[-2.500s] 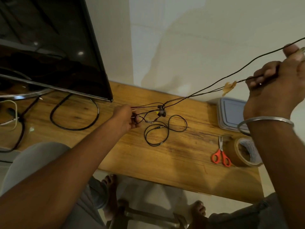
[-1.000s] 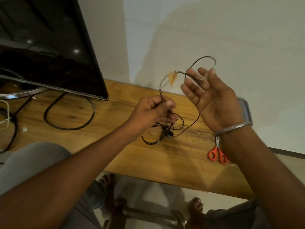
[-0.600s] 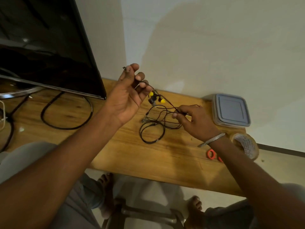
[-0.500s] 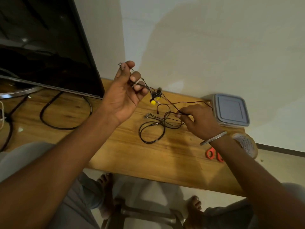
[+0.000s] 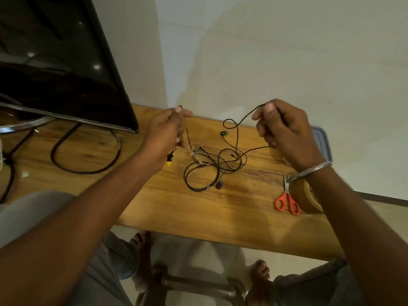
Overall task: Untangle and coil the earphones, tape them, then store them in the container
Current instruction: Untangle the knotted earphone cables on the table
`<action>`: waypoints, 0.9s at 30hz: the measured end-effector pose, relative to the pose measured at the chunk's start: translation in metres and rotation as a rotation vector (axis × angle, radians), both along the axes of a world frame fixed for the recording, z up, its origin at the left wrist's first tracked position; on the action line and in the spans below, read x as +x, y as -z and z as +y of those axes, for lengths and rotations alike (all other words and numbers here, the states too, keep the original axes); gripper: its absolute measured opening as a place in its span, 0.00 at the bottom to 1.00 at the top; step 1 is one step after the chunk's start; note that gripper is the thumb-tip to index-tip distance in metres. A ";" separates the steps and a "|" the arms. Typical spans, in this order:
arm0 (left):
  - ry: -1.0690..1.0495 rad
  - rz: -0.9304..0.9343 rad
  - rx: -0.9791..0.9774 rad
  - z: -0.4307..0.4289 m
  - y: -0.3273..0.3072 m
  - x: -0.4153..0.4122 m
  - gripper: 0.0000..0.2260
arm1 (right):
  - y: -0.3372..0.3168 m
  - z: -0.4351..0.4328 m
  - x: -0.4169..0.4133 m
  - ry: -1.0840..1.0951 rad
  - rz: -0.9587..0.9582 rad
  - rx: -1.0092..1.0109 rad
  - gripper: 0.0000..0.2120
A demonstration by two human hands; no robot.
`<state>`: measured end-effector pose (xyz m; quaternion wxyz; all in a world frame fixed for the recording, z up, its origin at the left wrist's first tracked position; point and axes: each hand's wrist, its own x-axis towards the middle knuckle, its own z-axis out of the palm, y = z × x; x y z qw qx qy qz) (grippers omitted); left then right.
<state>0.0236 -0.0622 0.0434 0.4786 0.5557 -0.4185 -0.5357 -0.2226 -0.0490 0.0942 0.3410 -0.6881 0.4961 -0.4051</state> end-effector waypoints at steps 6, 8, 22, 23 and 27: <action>0.220 -0.462 0.047 0.003 0.017 -0.010 0.10 | -0.037 0.007 0.013 0.057 -0.233 -0.101 0.17; 0.267 -0.663 -0.008 0.009 0.021 -0.012 0.23 | -0.038 0.007 0.013 0.038 -0.128 -0.120 0.15; 0.246 -0.346 -0.114 0.017 0.011 -0.022 0.10 | -0.015 -0.011 -0.009 0.343 -0.204 -0.197 0.12; 0.243 -0.308 -0.048 0.015 0.010 -0.019 0.11 | -0.012 -0.013 -0.013 0.383 -0.222 -0.185 0.12; 0.213 0.386 0.289 0.011 -0.002 -0.016 0.12 | 0.007 -0.019 -0.019 0.389 -0.133 -0.020 0.12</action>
